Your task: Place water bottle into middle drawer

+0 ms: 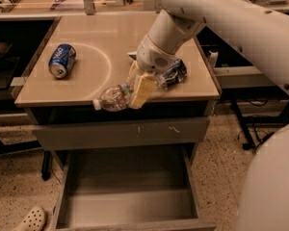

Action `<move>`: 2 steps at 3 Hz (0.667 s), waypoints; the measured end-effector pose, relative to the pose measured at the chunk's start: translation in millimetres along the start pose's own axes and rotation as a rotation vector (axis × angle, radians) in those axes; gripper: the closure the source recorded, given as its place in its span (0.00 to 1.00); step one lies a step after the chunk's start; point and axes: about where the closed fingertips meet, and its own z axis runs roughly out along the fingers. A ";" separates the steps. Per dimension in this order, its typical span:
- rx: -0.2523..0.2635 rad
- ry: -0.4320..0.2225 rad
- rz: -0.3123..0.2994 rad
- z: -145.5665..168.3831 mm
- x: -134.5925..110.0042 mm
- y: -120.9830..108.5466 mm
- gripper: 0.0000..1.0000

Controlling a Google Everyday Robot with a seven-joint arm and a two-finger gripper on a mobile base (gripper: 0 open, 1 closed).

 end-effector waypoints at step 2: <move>0.090 -0.042 -0.008 -2.7 0.0 38.6 1.00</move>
Offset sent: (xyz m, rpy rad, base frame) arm -0.0706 -0.0134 0.0058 0.1491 -0.2064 -0.0582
